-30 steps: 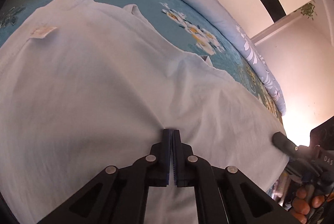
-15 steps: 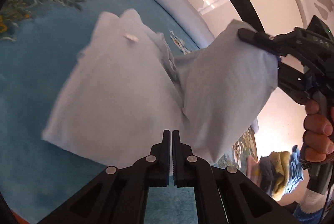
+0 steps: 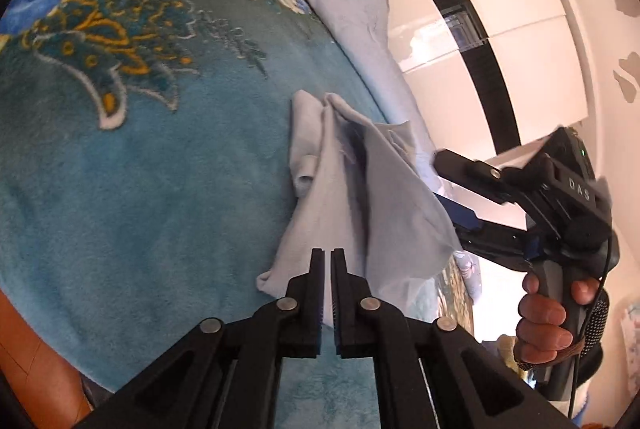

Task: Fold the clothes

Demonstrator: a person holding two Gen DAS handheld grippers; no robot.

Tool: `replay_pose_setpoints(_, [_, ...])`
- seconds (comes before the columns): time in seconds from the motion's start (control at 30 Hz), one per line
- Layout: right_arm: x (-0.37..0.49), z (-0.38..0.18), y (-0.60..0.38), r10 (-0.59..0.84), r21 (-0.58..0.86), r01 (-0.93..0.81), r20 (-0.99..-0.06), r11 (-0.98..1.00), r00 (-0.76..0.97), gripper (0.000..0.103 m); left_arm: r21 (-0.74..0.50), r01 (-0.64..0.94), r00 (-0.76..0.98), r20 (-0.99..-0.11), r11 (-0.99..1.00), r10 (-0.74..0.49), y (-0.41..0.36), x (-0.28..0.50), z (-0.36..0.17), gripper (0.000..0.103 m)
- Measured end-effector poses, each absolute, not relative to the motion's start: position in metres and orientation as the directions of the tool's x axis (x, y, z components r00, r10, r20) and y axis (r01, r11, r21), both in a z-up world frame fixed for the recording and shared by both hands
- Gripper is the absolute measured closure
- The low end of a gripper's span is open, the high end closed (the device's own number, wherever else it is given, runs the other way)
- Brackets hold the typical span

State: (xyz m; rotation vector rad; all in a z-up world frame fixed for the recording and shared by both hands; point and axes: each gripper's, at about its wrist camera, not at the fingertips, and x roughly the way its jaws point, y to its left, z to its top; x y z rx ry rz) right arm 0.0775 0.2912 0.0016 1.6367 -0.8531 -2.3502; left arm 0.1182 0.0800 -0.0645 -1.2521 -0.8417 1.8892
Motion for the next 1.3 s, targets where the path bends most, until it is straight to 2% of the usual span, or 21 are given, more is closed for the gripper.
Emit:
replay_pose_setpoints(0.1, [0.105, 0.018, 0.324, -0.401, 0.547, -0.227, -0.786, -0.805, -0.472, 0.057, -0.828, -0.244, -0.26, -0.445, -0.504, 0.857, 0.089, 0.124, -0.057, 0.069])
replay_pose_setpoints(0.3, [0.135, 0.013, 0.357, -0.363, 0.537, -0.283, -0.795, -0.795, -0.487, 0.057, -0.822, -0.3, -0.208, -0.439, -0.484, 0.874, 0.114, 0.135, -0.05, 0.065])
replay_pose_setpoints(0.43, [0.122, -0.001, 0.341, -0.353, 0.49, -0.219, -0.814, -0.844, -0.462, 0.057, -0.812, -0.287, -0.203, -0.468, -0.509, 0.86, 0.115, 0.136, -0.053, 0.064])
replay_pose_setpoints(0.53, [0.109, 0.004, 0.331, -0.25, 0.366, -0.157, -0.835, -0.917, -0.49, 0.057, -0.809, -0.277, -0.225, -0.47, -0.518, 0.854, 0.105, 0.138, -0.051, 0.064])
replay_pose_setpoints(0.6, [0.105, 0.0, 0.326, -0.292, 0.391, -0.119, -0.827, -0.913, -0.48, 0.057, -0.807, -0.27, -0.24, -0.471, -0.525, 0.849, 0.098, 0.139, -0.05, 0.063])
replay_pose_setpoints(0.63, [0.105, -0.004, 0.323, -0.321, 0.413, -0.105, -0.821, -0.905, -0.472, 0.067, -0.806, -0.267, -0.248, -0.472, -0.528, 0.846, 0.095, 0.14, -0.049, 0.063])
replay_pose_setpoints(0.7, [0.112, -0.004, 0.314, -0.337, 0.415, -0.069, -0.815, -0.907, -0.471, 0.097, -0.805, -0.26, -0.262, -0.473, -0.534, 0.841, 0.088, 0.141, -0.048, 0.063])
replay_pose_setpoints(0.83, [0.132, 0.005, 0.283, -0.409, 0.429, 0.066, -0.789, -0.901, -0.458, 0.097, -0.803, -0.266, -0.268, -0.471, -0.534, 0.841, 0.081, 0.141, -0.048, 0.06])
replay_pose_setpoints(0.97, [0.139, -0.004, 0.258, -0.434, 0.428, 0.108, -0.809, -0.897, -0.397, 0.094, -0.804, -0.26, -0.264, -0.473, -0.534, 0.841, 0.075, 0.141, -0.056, 0.056])
replay_pose_setpoints(1.07, [0.138, -0.02, 0.26, -0.495, 0.501, 0.081, -0.795, -0.862, -0.35, 0.093, -0.804, -0.274, -0.252, -0.47, -0.528, 0.846, 0.079, 0.139, -0.056, 0.053])
replay_pose_setpoints(1.17, [0.145, -0.024, 0.27, -0.547, 0.561, 0.065, -0.766, -0.825, -0.336, 0.088, -0.807, -0.296, -0.24, -0.455, -0.511, 0.858, 0.084, 0.139, -0.053, 0.048])
replay_pose_setpoints(1.23, [0.151, -0.023, 0.28, -0.57, 0.591, 0.049, -0.747, -0.805, -0.343, 0.079, -0.81, -0.313, -0.225, -0.445, -0.496, 0.867, 0.092, 0.139, -0.051, 0.046])
replay_pose_setpoints(1.3, [0.154, -0.01, 0.293, -0.55, 0.585, 0.037, -0.738, -0.81, -0.391, 0.074, -0.803, -0.33, -0.211, -0.449, -0.496, 0.868, 0.105, 0.138, -0.049, 0.043])
